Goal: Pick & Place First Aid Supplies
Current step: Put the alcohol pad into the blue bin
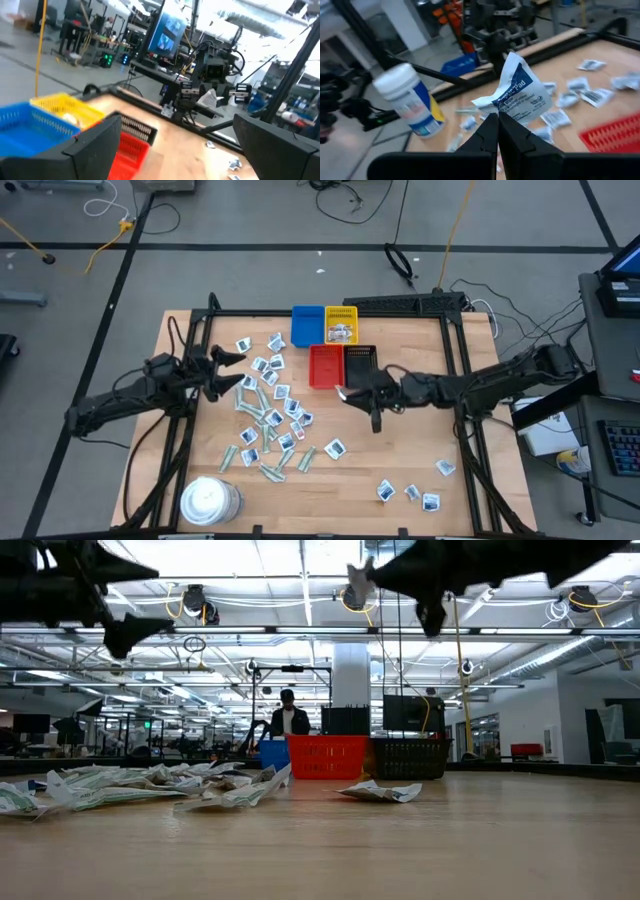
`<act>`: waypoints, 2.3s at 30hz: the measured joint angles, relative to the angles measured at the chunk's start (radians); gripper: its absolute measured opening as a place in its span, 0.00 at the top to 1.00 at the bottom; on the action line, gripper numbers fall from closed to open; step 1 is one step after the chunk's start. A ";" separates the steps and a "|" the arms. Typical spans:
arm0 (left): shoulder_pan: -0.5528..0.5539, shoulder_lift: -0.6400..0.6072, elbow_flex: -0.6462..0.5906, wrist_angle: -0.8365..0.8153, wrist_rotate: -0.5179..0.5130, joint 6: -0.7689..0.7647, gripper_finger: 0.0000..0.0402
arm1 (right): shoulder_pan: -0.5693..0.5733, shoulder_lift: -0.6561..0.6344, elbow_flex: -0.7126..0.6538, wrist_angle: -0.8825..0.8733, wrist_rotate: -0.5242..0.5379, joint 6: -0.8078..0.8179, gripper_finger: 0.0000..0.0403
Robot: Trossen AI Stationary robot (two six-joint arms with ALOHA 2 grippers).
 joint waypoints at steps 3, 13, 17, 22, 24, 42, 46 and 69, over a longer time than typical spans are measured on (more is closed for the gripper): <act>0.000 0.085 0.095 -0.017 0.001 0.069 0.03 | -0.037 0.012 0.061 -0.006 -0.118 -0.001 1.00; -0.001 0.467 0.441 -0.032 0.039 0.158 0.03 | -0.122 0.028 0.255 0.001 -0.471 -0.005 1.00; -0.007 0.605 0.562 -0.033 0.099 0.166 0.03 | -0.142 0.030 0.330 -0.005 -0.556 -0.014 1.00; -0.043 0.751 0.687 -0.026 0.154 0.220 0.03 | -0.170 0.046 0.400 0.001 -0.607 -0.026 1.00; -0.060 0.806 0.727 -0.009 0.180 0.222 0.03 | -0.179 0.049 0.418 -0.016 -0.628 -0.015 1.00; -0.201 1.183 1.020 0.078 0.327 0.246 0.03 | -0.205 0.117 0.451 -0.025 -0.726 0.027 1.00; -0.226 1.224 1.046 0.081 0.326 0.248 0.03 | -0.212 0.122 0.452 -0.014 -0.701 0.026 1.00; -0.280 1.237 1.047 0.080 0.255 0.242 0.97 | -0.213 0.125 0.451 -0.032 -0.689 0.029 1.00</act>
